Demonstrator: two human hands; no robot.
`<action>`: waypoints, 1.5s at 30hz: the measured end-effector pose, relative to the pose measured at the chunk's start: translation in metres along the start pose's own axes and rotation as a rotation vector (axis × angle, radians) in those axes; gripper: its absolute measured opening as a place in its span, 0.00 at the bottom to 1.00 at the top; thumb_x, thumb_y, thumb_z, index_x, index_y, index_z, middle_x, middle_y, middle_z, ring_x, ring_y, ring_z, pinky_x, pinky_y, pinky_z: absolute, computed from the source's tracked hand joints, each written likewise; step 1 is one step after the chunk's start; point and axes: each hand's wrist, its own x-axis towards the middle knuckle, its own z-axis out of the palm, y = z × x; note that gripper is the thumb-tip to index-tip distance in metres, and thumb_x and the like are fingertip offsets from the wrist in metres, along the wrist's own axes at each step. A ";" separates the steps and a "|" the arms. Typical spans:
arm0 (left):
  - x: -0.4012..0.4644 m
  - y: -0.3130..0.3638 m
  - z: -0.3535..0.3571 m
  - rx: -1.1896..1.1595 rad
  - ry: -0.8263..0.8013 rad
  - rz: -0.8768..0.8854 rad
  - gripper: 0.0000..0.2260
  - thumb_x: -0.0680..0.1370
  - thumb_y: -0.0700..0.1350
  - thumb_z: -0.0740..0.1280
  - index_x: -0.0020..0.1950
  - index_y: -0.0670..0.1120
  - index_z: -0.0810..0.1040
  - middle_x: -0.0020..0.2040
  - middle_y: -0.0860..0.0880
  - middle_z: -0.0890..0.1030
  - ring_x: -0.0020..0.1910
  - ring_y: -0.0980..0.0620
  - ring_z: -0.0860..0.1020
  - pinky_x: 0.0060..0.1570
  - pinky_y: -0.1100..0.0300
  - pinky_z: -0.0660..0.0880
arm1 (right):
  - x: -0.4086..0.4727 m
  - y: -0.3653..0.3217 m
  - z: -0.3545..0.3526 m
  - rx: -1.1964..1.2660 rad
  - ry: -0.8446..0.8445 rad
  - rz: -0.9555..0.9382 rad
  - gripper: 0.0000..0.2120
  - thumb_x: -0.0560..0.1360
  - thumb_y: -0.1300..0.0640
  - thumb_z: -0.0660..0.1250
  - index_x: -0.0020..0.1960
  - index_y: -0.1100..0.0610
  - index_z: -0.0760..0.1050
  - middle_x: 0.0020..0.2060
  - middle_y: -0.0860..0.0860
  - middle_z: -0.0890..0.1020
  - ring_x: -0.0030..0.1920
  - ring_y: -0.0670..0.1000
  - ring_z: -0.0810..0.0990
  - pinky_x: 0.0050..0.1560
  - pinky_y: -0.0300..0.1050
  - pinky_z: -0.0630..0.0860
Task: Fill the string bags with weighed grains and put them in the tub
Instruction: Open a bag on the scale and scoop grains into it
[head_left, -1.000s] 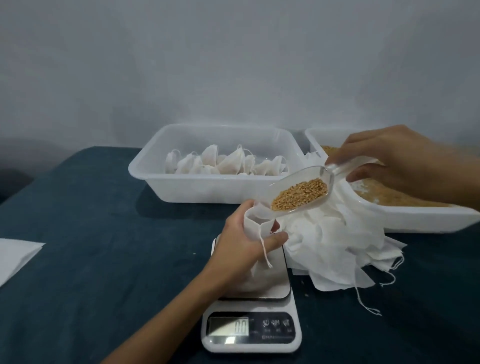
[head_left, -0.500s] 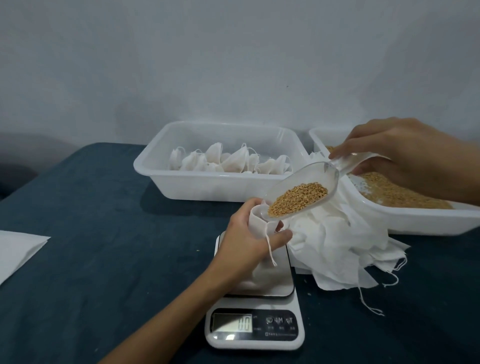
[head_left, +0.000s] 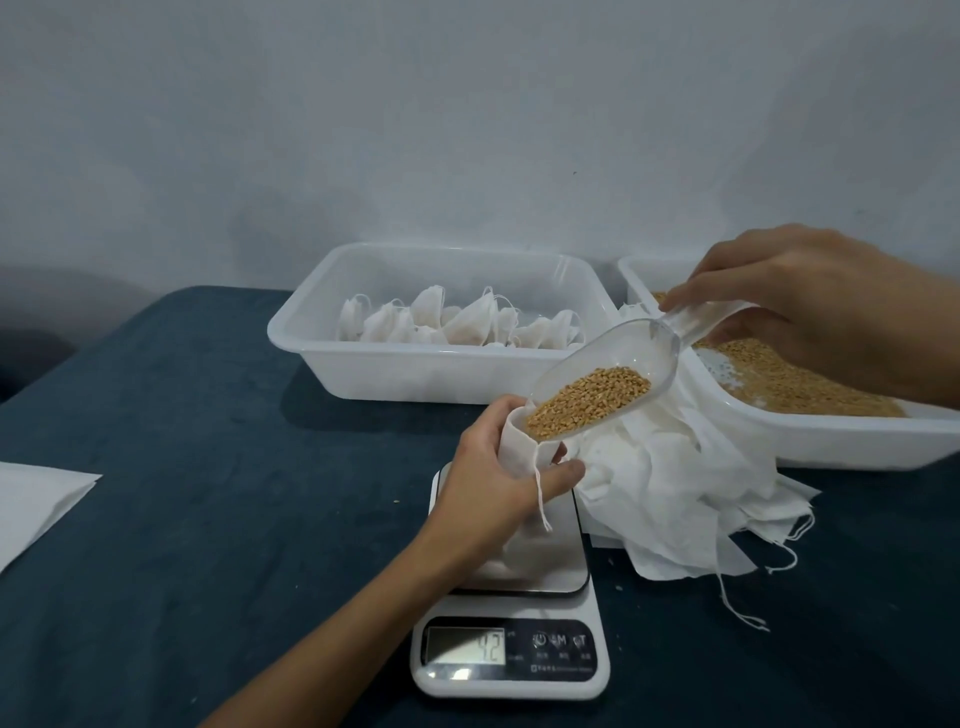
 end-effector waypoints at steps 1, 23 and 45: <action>0.000 0.000 0.000 -0.003 -0.001 0.000 0.18 0.70 0.46 0.79 0.58 0.51 0.79 0.47 0.55 0.86 0.47 0.57 0.85 0.48 0.65 0.79 | 0.000 0.000 0.000 -0.005 0.005 -0.006 0.20 0.69 0.67 0.78 0.58 0.51 0.83 0.48 0.48 0.83 0.48 0.59 0.79 0.46 0.58 0.78; 0.002 -0.006 -0.001 -0.034 0.001 0.003 0.22 0.68 0.52 0.80 0.59 0.54 0.77 0.50 0.53 0.86 0.48 0.54 0.85 0.48 0.60 0.79 | 0.003 -0.002 0.002 -0.062 0.036 -0.039 0.22 0.68 0.67 0.78 0.60 0.54 0.83 0.47 0.51 0.83 0.47 0.60 0.80 0.47 0.58 0.77; 0.001 -0.001 0.000 -0.042 0.047 -0.014 0.17 0.69 0.49 0.79 0.53 0.59 0.78 0.53 0.54 0.87 0.49 0.54 0.86 0.43 0.63 0.80 | 0.006 0.000 0.008 -0.141 0.079 -0.094 0.22 0.66 0.67 0.80 0.58 0.55 0.84 0.46 0.51 0.83 0.44 0.60 0.80 0.49 0.54 0.76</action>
